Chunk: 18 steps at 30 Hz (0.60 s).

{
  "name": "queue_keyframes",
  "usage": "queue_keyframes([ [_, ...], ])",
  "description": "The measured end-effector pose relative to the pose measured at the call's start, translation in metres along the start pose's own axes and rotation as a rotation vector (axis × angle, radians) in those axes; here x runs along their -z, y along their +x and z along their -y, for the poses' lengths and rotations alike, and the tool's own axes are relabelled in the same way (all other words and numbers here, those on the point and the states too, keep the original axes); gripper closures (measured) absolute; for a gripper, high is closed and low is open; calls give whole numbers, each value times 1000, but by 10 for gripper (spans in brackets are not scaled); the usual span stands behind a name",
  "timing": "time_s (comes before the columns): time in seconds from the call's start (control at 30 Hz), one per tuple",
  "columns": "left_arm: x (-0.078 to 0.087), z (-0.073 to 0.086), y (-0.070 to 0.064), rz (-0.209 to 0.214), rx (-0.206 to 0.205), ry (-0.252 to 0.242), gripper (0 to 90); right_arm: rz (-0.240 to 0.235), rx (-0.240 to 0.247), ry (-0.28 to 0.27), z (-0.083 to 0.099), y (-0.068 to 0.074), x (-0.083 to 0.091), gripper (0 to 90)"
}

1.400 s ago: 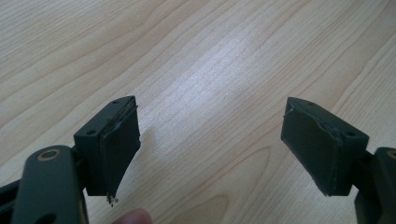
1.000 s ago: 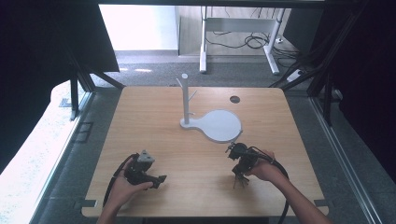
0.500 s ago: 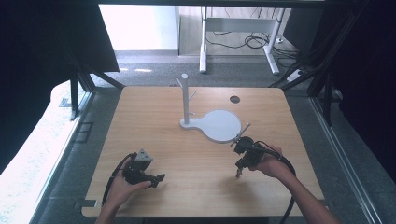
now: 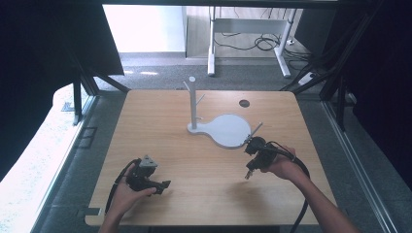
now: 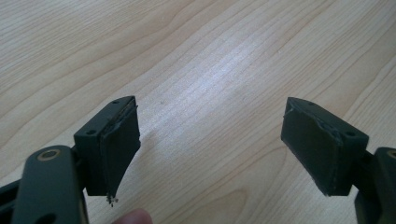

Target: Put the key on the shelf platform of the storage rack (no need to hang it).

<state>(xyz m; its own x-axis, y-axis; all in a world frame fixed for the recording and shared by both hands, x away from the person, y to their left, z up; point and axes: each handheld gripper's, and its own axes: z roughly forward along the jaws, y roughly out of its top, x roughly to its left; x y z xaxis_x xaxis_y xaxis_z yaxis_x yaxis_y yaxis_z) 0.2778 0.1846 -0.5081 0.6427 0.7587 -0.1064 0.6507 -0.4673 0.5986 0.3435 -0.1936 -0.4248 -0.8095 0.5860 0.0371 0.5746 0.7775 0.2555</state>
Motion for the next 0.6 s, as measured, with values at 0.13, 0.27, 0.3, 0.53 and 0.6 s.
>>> queue_keyframes([
  [0.13,2,0,0,-2,-4,-6,199,4,7,-6,-2,-2,4,900],
  [0.27,2,0,0,-3,5,-6,199,13,1,-5,-6,-2,8,900],
  [0.3,2,0,0,-3,4,-5,199,13,9,-7,-7,-3,9,900],
  [0.53,2,0,-1,1,3,-3,199,1,10,-9,-14,-6,12,900],
  [0.6,2,-1,0,0,-7,-4,199,1,12,-9,-15,-7,12,900],
])
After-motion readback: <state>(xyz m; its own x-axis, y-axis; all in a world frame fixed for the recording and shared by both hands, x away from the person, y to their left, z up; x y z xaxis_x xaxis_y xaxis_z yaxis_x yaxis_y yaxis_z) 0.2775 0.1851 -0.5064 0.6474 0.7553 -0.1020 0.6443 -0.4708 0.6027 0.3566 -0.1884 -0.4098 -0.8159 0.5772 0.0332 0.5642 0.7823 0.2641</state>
